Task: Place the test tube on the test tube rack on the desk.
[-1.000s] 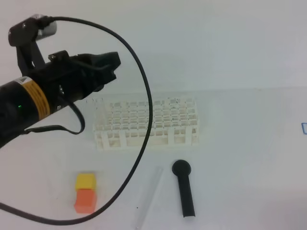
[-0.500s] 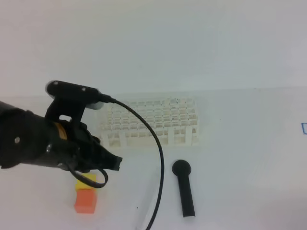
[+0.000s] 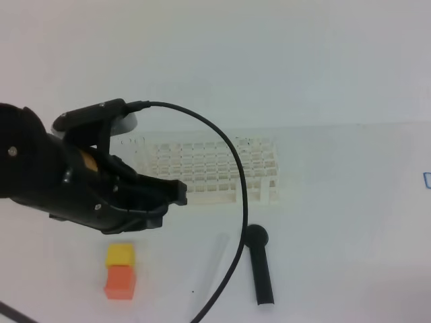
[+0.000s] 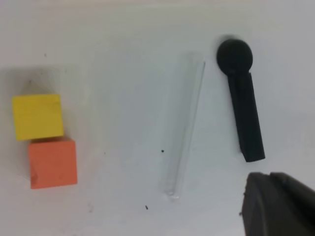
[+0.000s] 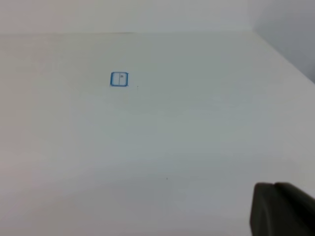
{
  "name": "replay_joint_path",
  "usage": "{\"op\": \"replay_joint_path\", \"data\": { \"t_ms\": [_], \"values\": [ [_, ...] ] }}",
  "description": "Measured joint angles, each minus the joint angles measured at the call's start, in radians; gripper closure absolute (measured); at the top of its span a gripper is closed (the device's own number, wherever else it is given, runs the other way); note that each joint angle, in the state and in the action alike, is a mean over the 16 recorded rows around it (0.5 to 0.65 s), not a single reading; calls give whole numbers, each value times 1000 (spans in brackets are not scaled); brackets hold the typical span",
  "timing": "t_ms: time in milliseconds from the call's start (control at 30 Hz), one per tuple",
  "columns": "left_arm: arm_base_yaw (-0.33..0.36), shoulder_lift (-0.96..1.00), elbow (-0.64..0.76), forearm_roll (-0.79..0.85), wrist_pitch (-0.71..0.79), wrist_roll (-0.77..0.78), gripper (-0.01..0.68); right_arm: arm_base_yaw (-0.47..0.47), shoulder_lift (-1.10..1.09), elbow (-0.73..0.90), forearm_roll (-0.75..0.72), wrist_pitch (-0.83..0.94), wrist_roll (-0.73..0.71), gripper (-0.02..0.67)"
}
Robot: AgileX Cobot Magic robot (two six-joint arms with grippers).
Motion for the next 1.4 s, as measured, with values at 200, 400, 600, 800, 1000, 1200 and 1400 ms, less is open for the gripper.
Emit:
{"op": "replay_joint_path", "data": {
  "t_ms": [200,400,600,800,1000,1200,1400],
  "values": [
    [0,42,0,-4,-11,-71,591,0,0,0,0,0,0,650],
    [-1,90,0,-13,-14,-128,442,0,0,0,0,0,0,650],
    [-4,138,-9,-22,-5,-162,311,0,0,0,0,0,0,650],
    [-13,208,-37,-33,8,-72,268,0,0,0,0,0,0,650],
    [-26,301,-86,-33,60,46,270,0,0,0,0,0,0,650],
    [-49,381,-127,-28,103,145,273,0,0,0,0,0,0,650],
    [-86,439,-144,-7,122,120,274,1,0,0,0,0,0,650]
  ]
}}
